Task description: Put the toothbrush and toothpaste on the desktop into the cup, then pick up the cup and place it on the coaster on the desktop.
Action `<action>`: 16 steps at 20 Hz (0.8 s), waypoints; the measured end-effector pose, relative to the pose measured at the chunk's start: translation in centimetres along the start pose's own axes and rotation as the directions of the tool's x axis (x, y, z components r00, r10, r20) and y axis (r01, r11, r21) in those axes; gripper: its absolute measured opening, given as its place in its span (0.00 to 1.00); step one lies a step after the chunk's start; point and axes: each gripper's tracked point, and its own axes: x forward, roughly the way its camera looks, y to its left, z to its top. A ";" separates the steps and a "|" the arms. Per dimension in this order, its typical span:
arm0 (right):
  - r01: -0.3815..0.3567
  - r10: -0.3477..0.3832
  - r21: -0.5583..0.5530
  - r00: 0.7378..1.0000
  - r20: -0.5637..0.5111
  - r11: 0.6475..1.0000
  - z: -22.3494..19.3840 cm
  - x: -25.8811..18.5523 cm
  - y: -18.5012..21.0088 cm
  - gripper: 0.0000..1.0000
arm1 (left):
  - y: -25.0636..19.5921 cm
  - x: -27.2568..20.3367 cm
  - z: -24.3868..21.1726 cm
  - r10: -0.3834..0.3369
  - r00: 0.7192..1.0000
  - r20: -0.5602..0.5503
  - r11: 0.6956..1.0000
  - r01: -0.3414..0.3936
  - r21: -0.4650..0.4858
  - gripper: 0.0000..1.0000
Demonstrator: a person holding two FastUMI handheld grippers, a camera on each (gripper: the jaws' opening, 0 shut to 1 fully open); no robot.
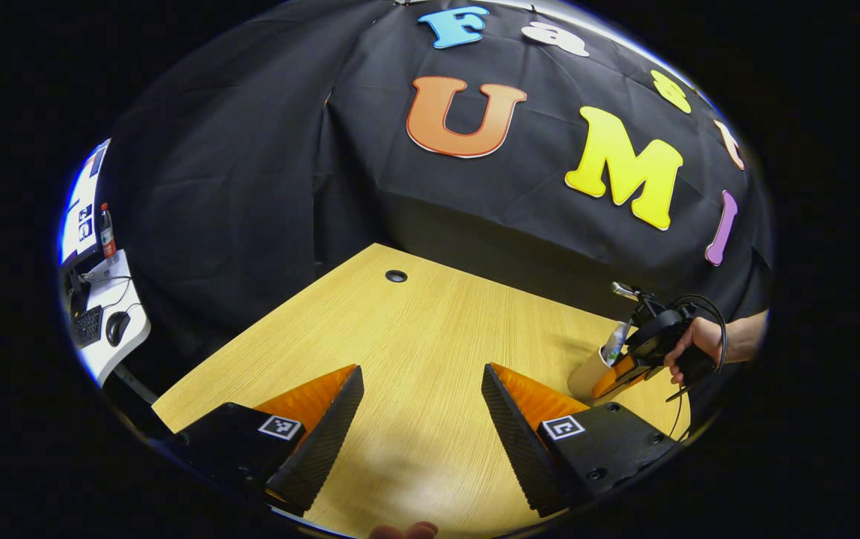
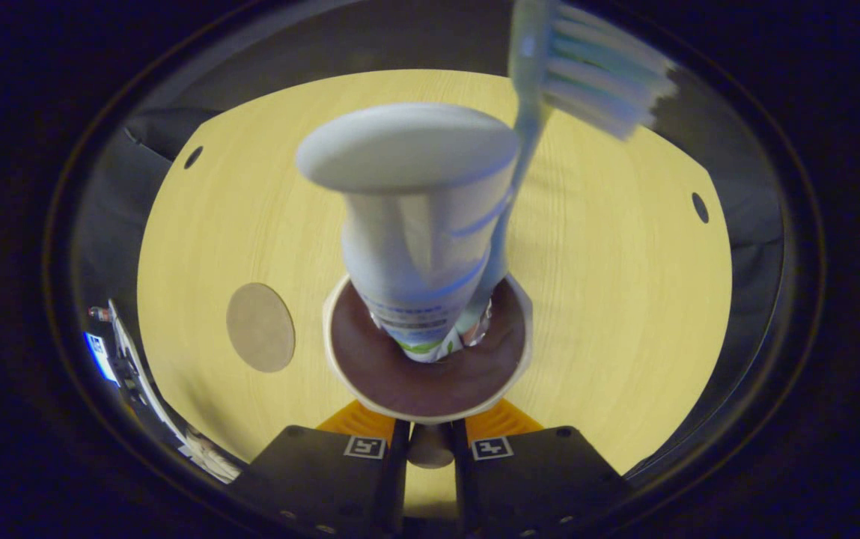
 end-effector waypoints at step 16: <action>-0.044 0.035 0.114 0.997 0.074 0.993 1.6 -0.6 -0.2 0.67 | 0.0 -0.5 -0.6 -0.010 1.000 -0.010 1.000 0.010 0.004 1.00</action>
